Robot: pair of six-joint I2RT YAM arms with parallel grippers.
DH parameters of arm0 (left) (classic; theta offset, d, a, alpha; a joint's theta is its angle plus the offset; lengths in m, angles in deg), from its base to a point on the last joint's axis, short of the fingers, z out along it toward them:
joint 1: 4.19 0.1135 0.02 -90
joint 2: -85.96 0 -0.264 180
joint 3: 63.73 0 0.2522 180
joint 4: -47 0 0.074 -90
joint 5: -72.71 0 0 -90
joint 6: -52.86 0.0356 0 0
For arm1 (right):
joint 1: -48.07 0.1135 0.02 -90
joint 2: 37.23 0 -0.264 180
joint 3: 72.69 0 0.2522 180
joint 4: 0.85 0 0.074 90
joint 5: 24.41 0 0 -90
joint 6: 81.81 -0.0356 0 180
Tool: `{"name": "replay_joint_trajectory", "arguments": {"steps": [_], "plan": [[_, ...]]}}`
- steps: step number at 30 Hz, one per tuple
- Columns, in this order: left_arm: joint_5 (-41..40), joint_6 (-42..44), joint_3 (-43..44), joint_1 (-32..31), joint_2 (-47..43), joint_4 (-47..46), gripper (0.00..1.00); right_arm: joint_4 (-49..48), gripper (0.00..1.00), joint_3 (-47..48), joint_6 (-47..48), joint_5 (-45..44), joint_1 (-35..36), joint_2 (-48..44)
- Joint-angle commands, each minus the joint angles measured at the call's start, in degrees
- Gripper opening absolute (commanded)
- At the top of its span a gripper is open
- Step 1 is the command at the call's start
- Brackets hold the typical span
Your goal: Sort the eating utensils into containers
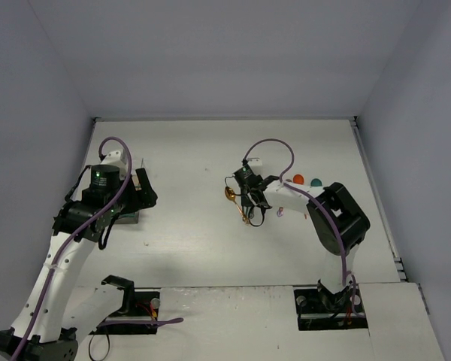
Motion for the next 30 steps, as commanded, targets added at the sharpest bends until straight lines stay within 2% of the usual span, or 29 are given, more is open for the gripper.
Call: {"name": "replay_joint_trajectory", "arguments": {"steps": [1, 5, 7, 9, 18, 23, 30], "plan": [[0.8, -0.9, 0.2, -0.5, -0.3, -2.4, 0.77, 7.2, 0.18, -1.9, -3.3, 1.4, 0.7, -1.4], [1.0, -0.9, 0.0, -0.5, -0.2, -2.5, 0.77, 7.9, 0.13, -2.0, -4.2, 1.8, 1.2, -1.1], [1.4, -1.0, 0.1, -0.5, -0.2, -2.8, 0.77, 7.9, 0.04, -1.8, -4.1, 2.3, 1.2, -0.5], [2.2, -0.9, 0.3, -0.5, -0.1, -3.1, 0.77, 8.0, 0.0, -1.4, -3.6, 2.4, 1.2, -0.3], [8.1, -1.8, 0.3, -0.5, 0.8, -4.8, 0.77, 7.9, 0.0, 3.9, 2.9, -0.3, 1.7, -4.8], [13.8, -5.7, -1.4, -1.9, 1.1, -10.3, 0.77, 7.8, 0.0, 8.1, 6.5, 3.1, 3.1, -11.3], [15.3, -12.6, -4.4, -6.7, 2.5, -20.2, 0.77, 7.8, 0.0, 11.7, 12.3, 9.1, 7.1, -18.4]]}}
